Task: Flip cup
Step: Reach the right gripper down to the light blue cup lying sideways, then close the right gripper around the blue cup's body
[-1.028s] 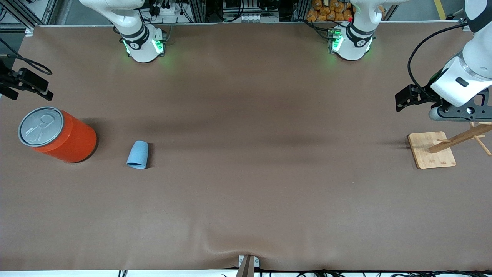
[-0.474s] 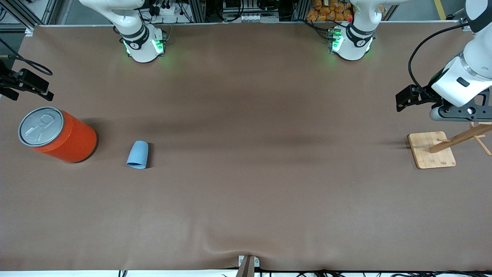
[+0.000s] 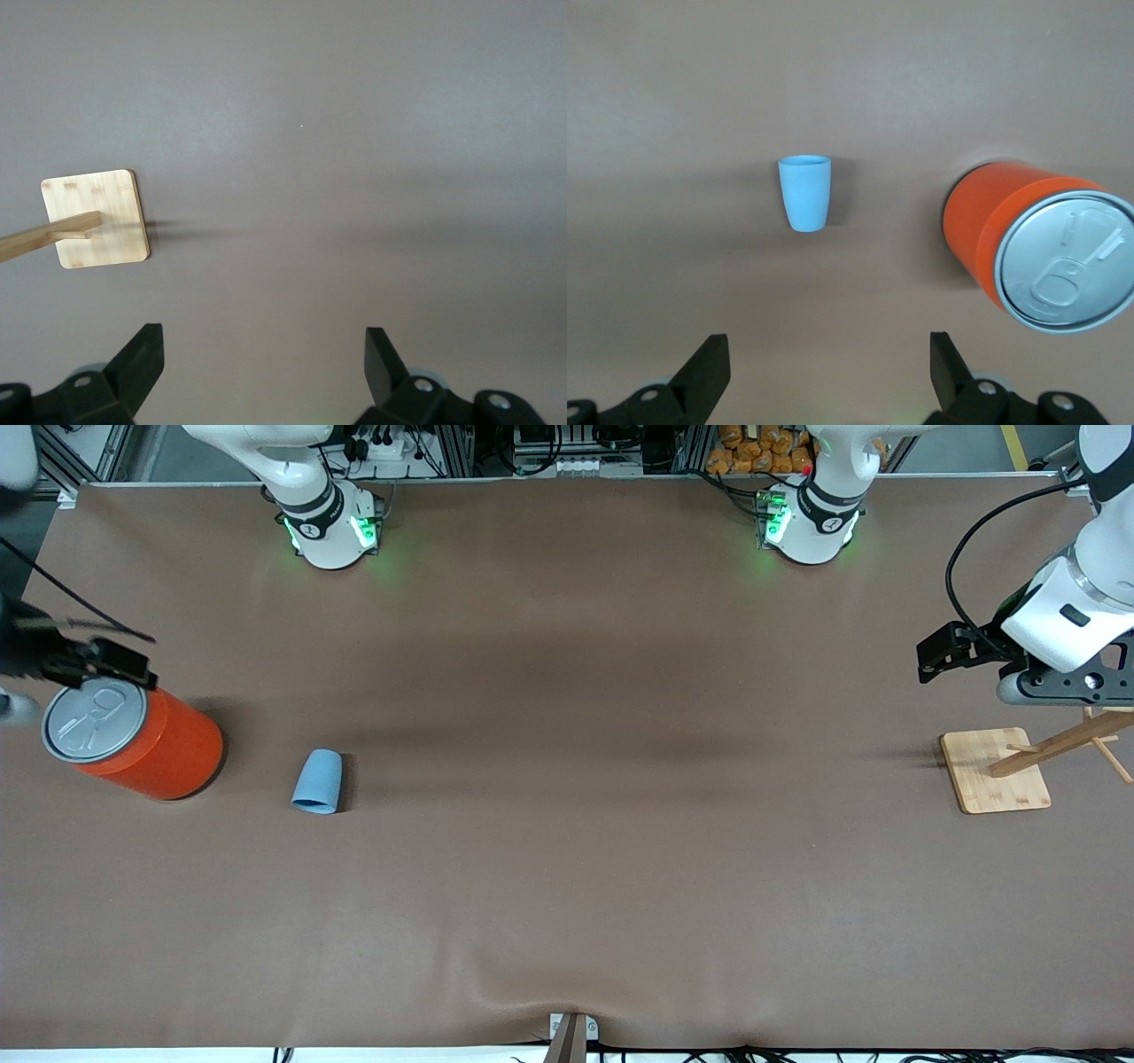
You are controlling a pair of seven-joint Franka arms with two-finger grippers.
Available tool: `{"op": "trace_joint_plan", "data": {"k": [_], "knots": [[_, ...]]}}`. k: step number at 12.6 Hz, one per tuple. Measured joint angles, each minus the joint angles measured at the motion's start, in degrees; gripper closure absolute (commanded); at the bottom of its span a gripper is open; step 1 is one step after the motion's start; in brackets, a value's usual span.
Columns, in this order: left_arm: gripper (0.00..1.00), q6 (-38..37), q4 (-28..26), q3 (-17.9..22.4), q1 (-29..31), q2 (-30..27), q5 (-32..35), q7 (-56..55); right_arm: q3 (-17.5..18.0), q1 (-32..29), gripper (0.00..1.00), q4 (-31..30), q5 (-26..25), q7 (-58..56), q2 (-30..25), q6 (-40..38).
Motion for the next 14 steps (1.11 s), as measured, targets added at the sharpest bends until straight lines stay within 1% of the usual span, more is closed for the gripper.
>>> {"op": "trace_joint_plan", "data": {"k": [3,6,9,10,12,14], "knots": [[0.00,0.0,0.0,0.1,0.0,0.0,0.0,0.0,-0.1,-0.1,0.00,0.0,0.0,-0.1,6.3,1.0],[0.00,0.0,0.0,0.2,0.0,0.1,0.0,0.0,0.1,-0.1,0.00,0.0,0.0,-0.2,12.8,4.9],[0.00,0.0,0.0,0.2,0.0,0.1,0.0,0.0,0.4,0.3,0.00,-0.4,0.2,-0.4,16.7,7.8],[0.00,0.0,0.0,0.2,0.0,0.1,0.0,0.0,0.7,1.1,0.00,-1.7,0.3,-0.4,17.6,10.7],[0.00,0.0,0.0,0.2,0.1,0.1,0.0,0.0,1.1,3.3,0.00,-7.6,0.3,-0.4,18.5,20.7],[0.00,0.0,0.0,0.2,0.1,0.2,0.0,0.0,1.4,4.3,0.00,-12.7,0.3,-0.4,18.9,27.8]]}}
